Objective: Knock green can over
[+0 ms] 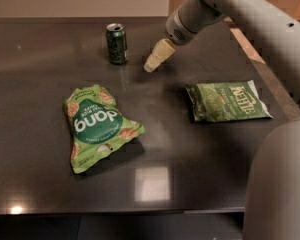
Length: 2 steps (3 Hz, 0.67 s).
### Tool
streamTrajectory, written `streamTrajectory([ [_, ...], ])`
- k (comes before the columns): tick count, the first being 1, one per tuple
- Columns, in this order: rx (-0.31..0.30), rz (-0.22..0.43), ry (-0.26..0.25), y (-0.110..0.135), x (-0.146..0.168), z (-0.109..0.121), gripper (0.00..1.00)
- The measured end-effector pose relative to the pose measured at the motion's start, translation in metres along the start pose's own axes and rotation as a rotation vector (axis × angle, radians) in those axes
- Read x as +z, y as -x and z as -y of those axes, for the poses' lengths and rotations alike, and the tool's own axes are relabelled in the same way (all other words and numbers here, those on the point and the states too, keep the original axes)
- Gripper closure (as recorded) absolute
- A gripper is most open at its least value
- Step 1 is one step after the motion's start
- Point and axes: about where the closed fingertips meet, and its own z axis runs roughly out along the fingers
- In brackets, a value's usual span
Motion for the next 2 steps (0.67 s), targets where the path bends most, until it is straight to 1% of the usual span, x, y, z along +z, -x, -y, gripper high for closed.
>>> streamTrajectory([
  [1,0.034,0.039,0.014,0.015,0.033,0.016,0.00],
  [2,0.045,0.083,0.035,0.036,0.057,0.021,0.00],
])
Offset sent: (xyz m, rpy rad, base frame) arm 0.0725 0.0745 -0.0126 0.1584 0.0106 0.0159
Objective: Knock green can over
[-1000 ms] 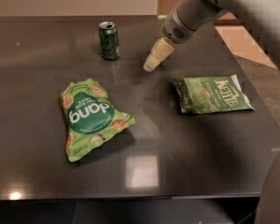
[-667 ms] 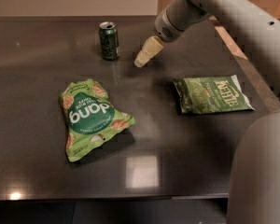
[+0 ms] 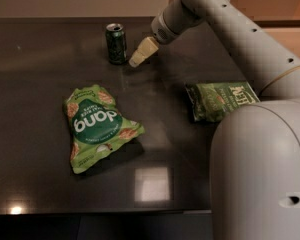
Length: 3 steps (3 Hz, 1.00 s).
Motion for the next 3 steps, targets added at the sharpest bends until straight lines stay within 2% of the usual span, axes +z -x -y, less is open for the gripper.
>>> streamTrajectory([
  [1,-0.001,0.047,0.031,0.022,0.018,0.002,0.00],
  [3,-0.007,0.091,0.069,0.052,0.048,0.005,0.00],
])
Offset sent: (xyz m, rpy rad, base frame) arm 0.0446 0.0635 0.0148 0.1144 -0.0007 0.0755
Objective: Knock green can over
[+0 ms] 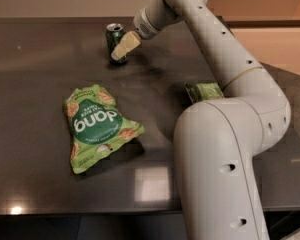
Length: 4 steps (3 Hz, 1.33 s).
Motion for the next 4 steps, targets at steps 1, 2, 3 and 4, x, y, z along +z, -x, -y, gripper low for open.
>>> streamTrajectory([
  [1,0.011,0.017,0.009,0.007,0.008,0.002,0.18],
  [2,0.017,0.042,0.026,0.017,0.007,0.000,0.42],
  [3,0.005,0.043,0.054,0.025,0.002,-0.011,0.64],
  [4,-0.029,-0.014,0.068,0.029,-0.009,-0.026,0.88],
])
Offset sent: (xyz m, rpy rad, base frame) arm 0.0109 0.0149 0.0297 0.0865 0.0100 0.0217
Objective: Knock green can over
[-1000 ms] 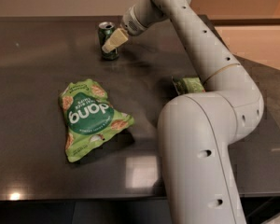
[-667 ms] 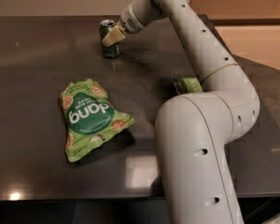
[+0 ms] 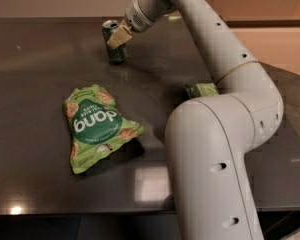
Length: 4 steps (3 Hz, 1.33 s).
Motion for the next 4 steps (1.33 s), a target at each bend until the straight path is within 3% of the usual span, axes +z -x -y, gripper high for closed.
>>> streamTrajectory([
  [1,-0.049,-0.115,-0.009,-0.001,-0.019,-0.014,1.00],
  [3,-0.121,-0.436,-0.029,-0.031,-0.074,-0.035,1.00],
  [4,-0.151,-0.555,0.020,-0.054,-0.082,-0.043,0.82],
])
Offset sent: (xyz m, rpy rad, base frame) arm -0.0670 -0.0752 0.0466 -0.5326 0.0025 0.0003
